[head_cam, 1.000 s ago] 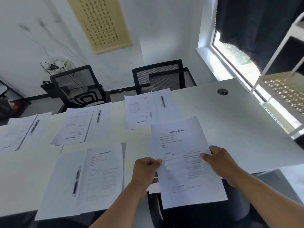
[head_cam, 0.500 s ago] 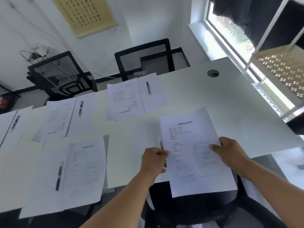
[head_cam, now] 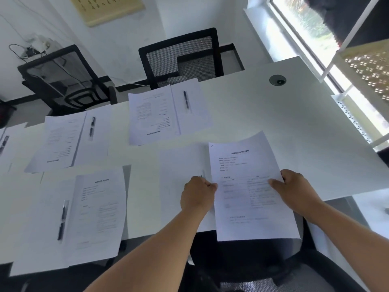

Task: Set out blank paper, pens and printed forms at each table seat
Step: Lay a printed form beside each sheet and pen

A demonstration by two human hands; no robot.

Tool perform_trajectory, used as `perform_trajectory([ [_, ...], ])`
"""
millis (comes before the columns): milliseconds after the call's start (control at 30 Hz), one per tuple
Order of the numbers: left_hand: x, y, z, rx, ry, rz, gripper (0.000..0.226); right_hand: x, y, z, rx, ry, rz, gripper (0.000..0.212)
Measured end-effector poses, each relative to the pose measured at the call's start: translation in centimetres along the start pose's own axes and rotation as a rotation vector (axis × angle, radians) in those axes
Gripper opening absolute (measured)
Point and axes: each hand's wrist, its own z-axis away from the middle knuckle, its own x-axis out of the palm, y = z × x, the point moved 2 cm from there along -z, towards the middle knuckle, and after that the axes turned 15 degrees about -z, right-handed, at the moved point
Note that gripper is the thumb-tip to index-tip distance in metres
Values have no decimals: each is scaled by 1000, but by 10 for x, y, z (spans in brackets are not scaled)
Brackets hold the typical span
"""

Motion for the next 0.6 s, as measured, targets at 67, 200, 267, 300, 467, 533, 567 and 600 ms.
perform_trajectory([
  [67, 2, 1, -6, -5, 19, -53, 32, 4, -2, -6, -22, -10, 53, 32],
  [200, 4, 2, -18, -14, 52, -153, 33, 10, -6, -17, -50, -16, 111, 31],
  [267, 4, 2, -22, -14, 65, -194, 30, 14, -7, -22, -62, -10, 136, 31],
  [300, 5, 1, -25, -12, 69, -210, 29, 16, -8, -24, -68, -3, 146, 31],
  [467, 9, 0, -37, -24, 88, -257, 31, 26, -11, -31, -88, 59, 219, 31],
  [533, 10, 1, -42, -23, 100, -269, 33, 28, -9, -34, -82, 81, 272, 31],
  [567, 10, 2, -43, -17, 105, -280, 34, 28, -8, -35, -80, 91, 295, 31],
  [600, 10, 4, -43, -12, 111, -291, 34, 28, -7, -36, -81, 101, 312, 30],
])
